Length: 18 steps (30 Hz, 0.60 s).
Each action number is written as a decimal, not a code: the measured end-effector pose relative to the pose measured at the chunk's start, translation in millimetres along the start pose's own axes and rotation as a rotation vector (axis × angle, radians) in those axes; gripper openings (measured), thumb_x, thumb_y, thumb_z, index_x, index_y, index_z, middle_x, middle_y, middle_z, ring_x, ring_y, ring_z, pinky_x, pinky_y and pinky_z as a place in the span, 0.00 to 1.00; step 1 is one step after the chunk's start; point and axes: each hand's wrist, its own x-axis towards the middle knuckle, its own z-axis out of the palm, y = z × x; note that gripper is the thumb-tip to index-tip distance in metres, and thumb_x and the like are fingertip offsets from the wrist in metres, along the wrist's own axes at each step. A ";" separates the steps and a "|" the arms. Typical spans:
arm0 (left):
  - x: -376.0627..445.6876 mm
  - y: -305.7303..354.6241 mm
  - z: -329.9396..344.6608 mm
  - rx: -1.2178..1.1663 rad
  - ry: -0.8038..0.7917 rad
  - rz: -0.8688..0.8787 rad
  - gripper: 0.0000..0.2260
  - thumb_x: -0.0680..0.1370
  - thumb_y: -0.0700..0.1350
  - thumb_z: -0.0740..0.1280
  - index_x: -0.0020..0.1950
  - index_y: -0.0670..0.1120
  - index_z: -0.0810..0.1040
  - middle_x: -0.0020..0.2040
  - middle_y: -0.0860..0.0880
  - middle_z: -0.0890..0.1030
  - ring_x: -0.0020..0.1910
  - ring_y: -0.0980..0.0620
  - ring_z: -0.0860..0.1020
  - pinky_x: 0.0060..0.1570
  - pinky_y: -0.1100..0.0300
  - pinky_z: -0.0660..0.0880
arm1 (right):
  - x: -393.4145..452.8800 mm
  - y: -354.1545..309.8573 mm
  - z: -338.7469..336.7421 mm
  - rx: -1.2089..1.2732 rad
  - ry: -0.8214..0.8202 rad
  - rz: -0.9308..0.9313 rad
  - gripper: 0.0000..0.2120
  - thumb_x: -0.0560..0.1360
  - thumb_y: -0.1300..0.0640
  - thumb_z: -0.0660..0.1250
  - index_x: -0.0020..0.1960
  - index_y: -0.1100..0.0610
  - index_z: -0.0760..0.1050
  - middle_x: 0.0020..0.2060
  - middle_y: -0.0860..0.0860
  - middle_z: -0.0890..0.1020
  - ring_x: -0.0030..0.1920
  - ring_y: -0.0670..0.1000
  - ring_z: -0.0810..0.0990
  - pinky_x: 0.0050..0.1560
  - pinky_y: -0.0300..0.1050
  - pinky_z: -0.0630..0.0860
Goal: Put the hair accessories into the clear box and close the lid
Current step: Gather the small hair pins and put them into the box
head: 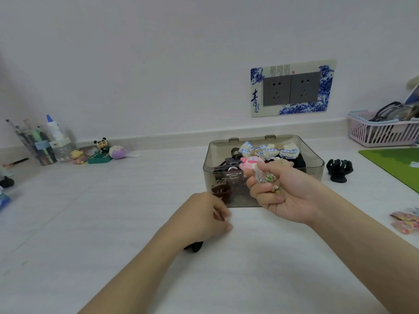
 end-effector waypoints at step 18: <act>-5.2 -3.9 -30.6 -0.658 -0.029 -0.165 0.11 0.77 0.32 0.60 0.51 0.43 0.80 0.40 0.46 0.80 0.36 0.54 0.79 0.35 0.65 0.78 | -3.9 3.0 -1.4 0.024 0.026 -0.025 0.13 0.79 0.54 0.55 0.44 0.62 0.72 0.28 0.52 0.72 0.18 0.43 0.67 0.14 0.31 0.56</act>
